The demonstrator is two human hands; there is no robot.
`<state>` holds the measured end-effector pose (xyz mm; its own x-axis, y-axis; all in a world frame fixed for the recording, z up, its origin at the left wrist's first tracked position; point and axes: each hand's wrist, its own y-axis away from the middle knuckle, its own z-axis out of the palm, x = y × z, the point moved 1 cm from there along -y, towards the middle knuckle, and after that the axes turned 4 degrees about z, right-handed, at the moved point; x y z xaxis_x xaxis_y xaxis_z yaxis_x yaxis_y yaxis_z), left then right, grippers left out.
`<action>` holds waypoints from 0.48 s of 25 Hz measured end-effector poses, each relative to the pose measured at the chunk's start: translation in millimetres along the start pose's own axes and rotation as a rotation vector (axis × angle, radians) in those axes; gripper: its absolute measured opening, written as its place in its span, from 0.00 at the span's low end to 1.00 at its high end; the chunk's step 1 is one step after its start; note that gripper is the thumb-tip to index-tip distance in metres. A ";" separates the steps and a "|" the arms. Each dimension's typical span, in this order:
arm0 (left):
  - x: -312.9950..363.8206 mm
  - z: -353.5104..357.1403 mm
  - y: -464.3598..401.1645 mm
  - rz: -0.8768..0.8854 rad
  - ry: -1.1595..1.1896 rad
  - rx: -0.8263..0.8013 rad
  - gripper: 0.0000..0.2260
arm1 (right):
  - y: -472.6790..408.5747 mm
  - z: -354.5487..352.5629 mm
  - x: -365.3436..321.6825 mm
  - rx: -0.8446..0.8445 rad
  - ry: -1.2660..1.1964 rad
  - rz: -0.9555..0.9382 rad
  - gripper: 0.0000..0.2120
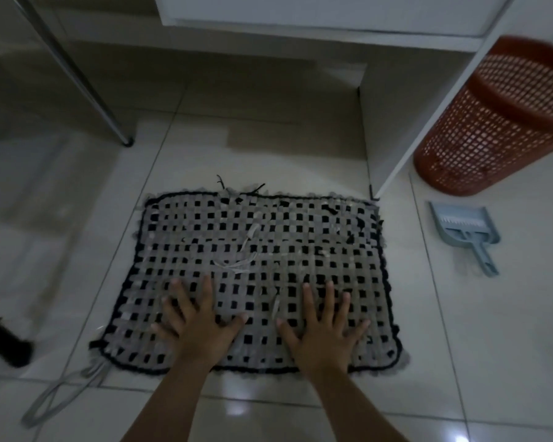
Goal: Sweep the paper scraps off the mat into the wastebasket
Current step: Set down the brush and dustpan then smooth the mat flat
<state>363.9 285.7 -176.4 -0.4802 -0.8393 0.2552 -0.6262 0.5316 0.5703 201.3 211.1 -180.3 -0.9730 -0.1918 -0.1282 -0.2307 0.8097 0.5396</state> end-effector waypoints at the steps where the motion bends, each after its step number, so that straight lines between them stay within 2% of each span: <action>1: 1.0 3.1 -4.5 0.014 0.027 -0.023 0.44 | -2.2 3.4 -2.1 0.023 -0.002 0.023 0.36; 4: 4.6 7.7 -12.8 -0.015 0.007 -0.004 0.40 | -6.8 4.6 -4.2 0.093 -0.030 0.058 0.33; 9: 6.9 12.2 -23.7 -0.024 -0.074 0.229 0.37 | -21.3 7.3 -9.1 0.210 -0.046 -0.009 0.32; 12: 2.4 11.8 -28.2 0.024 -0.098 0.276 0.39 | -26.2 11.2 -4.2 0.331 -0.085 -0.033 0.33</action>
<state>373.3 270.1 -201.1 -0.5457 -0.8180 0.1819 -0.7506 0.5737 0.3279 211.4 196.9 -203.2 -0.9584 -0.1851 -0.2174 -0.2357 0.9426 0.2366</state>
